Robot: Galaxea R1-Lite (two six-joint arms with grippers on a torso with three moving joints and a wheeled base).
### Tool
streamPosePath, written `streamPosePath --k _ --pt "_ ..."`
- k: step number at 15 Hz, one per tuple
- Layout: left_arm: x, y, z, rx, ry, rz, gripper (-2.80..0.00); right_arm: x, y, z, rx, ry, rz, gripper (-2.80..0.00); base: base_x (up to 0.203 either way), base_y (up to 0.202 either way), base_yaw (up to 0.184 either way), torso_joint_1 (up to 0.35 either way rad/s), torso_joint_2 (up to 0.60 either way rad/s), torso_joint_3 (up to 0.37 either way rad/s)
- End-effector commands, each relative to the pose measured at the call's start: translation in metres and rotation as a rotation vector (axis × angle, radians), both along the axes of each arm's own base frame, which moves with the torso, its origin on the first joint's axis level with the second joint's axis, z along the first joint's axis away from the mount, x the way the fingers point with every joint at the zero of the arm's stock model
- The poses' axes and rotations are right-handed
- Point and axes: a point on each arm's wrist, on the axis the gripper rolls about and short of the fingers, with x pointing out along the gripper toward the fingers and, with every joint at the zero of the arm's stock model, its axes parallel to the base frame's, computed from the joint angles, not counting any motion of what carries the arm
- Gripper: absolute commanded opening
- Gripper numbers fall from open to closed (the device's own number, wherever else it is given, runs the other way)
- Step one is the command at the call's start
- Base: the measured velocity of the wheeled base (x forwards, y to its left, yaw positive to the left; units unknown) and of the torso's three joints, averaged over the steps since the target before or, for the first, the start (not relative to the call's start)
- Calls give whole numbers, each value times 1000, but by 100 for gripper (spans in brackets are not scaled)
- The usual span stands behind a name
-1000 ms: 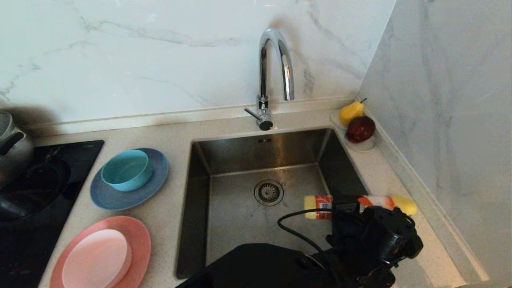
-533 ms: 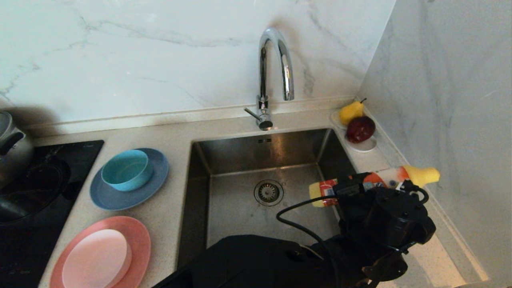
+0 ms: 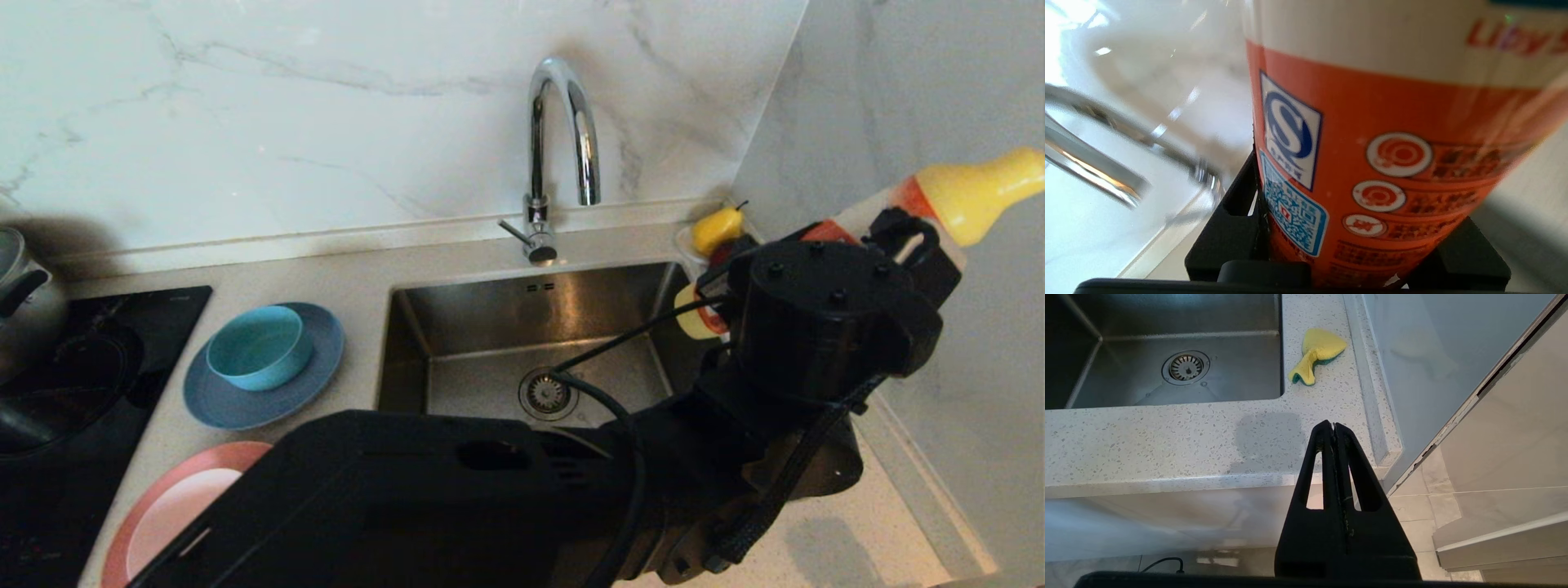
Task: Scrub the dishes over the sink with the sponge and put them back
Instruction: Place the dish soap on the table
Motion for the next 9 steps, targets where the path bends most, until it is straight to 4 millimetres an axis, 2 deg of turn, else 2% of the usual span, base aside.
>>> streamPosePath --k 1,3,7,9 --pt "-9 25 52 -150 -35 -72 -280 0 0 0 0 0 1 -280 0 0 0 0 0 0" --pt "-5 43 77 -233 -45 -124 -280 0 0 0 0 0 1 -280 0 0 0 0 0 0" --pt "-4 98 135 -411 -30 -182 -280 0 0 0 0 0 1 -280 0 0 0 0 0 0" --pt "-5 124 158 -470 -36 -195 -280 0 0 0 0 0 1 -280 0 0 0 0 0 0"
